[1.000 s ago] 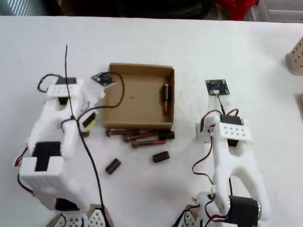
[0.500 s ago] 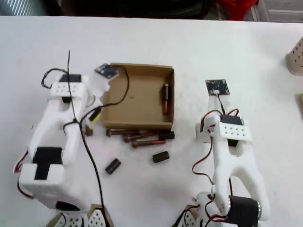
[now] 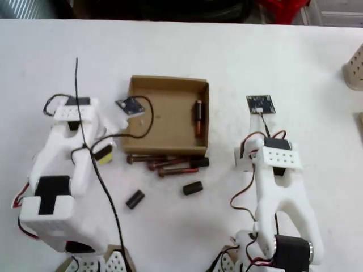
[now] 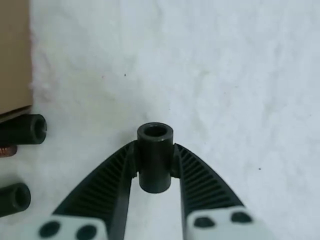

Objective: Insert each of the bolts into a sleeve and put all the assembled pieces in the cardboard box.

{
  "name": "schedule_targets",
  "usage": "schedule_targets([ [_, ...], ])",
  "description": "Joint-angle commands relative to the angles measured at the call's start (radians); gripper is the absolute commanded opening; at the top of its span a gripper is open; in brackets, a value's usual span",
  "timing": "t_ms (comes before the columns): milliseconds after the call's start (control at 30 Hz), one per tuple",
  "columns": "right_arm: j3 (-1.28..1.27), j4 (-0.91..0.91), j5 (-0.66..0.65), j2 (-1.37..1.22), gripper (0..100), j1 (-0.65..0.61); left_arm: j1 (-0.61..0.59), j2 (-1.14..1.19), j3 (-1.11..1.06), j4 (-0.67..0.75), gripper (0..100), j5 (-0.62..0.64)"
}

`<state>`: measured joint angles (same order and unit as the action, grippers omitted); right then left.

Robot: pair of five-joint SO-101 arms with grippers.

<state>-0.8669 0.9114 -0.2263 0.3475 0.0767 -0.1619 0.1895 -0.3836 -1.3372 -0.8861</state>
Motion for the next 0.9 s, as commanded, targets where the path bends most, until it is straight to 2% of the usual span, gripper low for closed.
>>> schedule_targets([
  [0,0.005,-0.018,0.002,0.004,1.7,0.004,0.019,0.053,0.008,0.071,2,-0.072],
  [233,0.005,-0.018,0.002,0.004,1.7,0.004,0.045,0.061,0.008,0.143,2,-0.068],
  [467,0.005,-0.018,0.002,0.004,1.7,0.004,0.116,0.062,0.061,0.282,2,0.216],
  [633,0.005,-0.018,0.002,0.004,1.7,0.004,0.12,0.061,0.133,0.336,2,0.341],
  [800,0.005,-0.018,0.002,0.004,1.7,0.004,0.114,0.061,0.195,0.33,2,0.331],
  [867,0.005,-0.025,0.002,0.004,1.7,0.004,0.114,0.061,0.219,0.298,4,0.233],
])
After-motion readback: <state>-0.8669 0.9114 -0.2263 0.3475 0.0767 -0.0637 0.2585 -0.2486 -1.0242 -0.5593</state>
